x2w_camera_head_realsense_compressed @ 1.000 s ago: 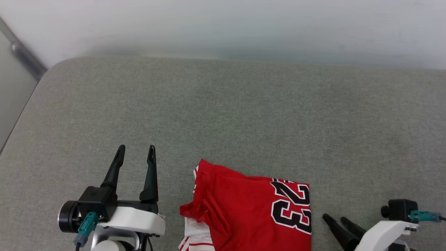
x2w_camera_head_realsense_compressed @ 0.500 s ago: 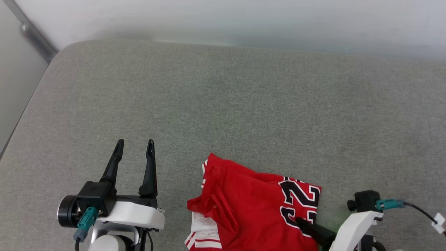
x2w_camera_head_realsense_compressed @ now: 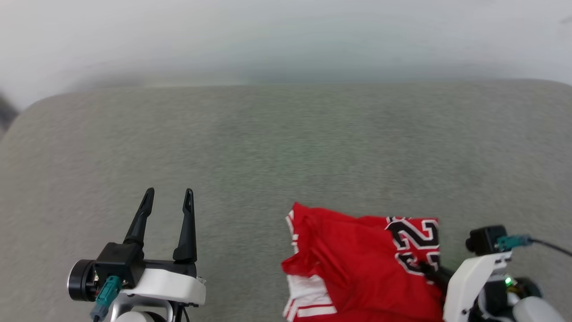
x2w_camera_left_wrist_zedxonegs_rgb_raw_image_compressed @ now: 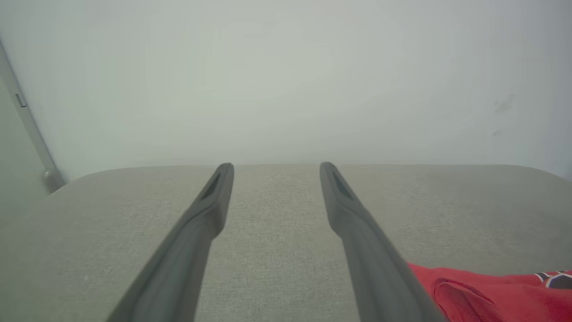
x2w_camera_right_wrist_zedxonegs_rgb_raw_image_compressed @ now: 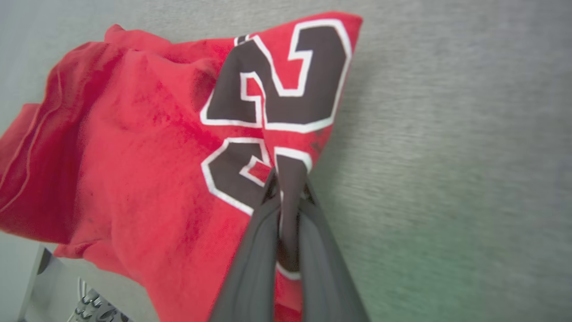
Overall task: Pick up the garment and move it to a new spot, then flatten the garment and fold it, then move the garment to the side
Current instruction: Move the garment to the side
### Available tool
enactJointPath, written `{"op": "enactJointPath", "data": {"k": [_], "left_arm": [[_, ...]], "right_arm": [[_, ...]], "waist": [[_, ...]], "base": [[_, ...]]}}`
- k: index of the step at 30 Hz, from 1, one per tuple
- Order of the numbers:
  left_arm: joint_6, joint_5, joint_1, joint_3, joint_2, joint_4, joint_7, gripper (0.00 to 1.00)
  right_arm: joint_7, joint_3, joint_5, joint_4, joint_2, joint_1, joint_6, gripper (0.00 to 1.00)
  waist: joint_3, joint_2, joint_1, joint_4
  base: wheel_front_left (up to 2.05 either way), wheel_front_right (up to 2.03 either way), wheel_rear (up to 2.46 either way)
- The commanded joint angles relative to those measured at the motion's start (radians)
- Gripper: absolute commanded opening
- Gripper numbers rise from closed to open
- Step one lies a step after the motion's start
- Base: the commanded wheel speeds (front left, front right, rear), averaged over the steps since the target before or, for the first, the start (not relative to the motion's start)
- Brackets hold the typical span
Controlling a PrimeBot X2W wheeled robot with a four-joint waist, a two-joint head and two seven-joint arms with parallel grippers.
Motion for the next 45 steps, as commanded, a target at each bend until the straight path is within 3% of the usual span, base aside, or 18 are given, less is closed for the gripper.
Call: {"op": "enactJointPath", "data": {"k": [1,7,12,15,30,39,40,41,42,45], "left_arm": [[-0.006,0.005,0.006,-0.002,-0.001,-0.006,-0.004,1.00],[-0.021,0.017,-0.029,-0.012,-0.001,-0.034,-0.003,1.00],[-0.039,0.037,-0.079,-0.026,0.018,-0.057,-0.003,1.00],[-0.064,0.067,-0.159,-0.064,0.046,-0.119,0.025,1.00],[-0.107,0.113,-0.321,-0.130,0.119,-0.298,0.148,1.00],[-0.114,0.116,-0.350,-0.139,0.147,-0.351,0.175,1.00],[-0.114,0.115,-0.353,-0.139,0.149,-0.352,0.176,1.00],[-0.114,0.114,-0.354,-0.139,0.150,-0.352,0.176,1.00],[-0.114,0.112,-0.356,-0.140,0.150,-0.350,0.175,1.00],[-0.110,0.106,-0.357,-0.143,0.146,-0.339,0.166,1.00]], "right_arm": [[0.003,-0.015,-0.026,-0.008,-0.021,-0.024,-0.001,0.00],[0.024,-0.058,-0.120,-0.047,-0.065,-0.102,-0.001,0.00],[0.026,-0.102,-0.173,-0.061,-0.065,-0.185,-0.001,0.00],[0.013,-0.168,-0.216,-0.015,-0.063,-0.286,-0.001,0.00],[-0.118,-0.406,-0.315,0.253,-0.154,-0.617,-0.001,0.00],[-0.197,-0.492,-0.360,0.410,-0.135,-0.695,-0.001,0.00],[-0.211,-0.491,-0.367,0.427,-0.134,-0.702,-0.001,0.19],[-0.228,-0.493,-0.374,0.442,-0.129,-0.709,-0.001,0.65],[-0.240,-0.495,-0.380,0.457,-0.125,-0.713,-0.001,1.00],[-0.297,-0.518,-0.410,0.498,-0.127,-0.727,-0.001,1.00]], "waist": [[-0.007,-0.0001,-0.0001,-0.086],[0.051,-0.0001,-0.0001,-0.247],[0.141,-0.0001,-0.0001,-0.352],[0.270,-0.0001,-0.0001,-0.427],[0.531,-0.0001,-0.0001,-0.440],[0.580,-0.0001,-0.0001,-0.416],[0.582,-0.0001,-0.0001,-0.414],[0.584,-0.0001,-0.0001,-0.412],[0.583,-0.0001,-0.0001,-0.409],[0.573,-0.0001,-0.0001,-0.396]], "base": [[0.00,0.00,0.00],[0.00,0.00,0.00],[0.00,0.00,0.00],[0.00,0.00,0.00],[0.00,0.00,0.00],[0.00,0.00,0.00],[0.00,0.00,0.00],[0.00,0.00,0.00],[0.00,0.00,0.00],[0.00,0.00,0.00]]}}
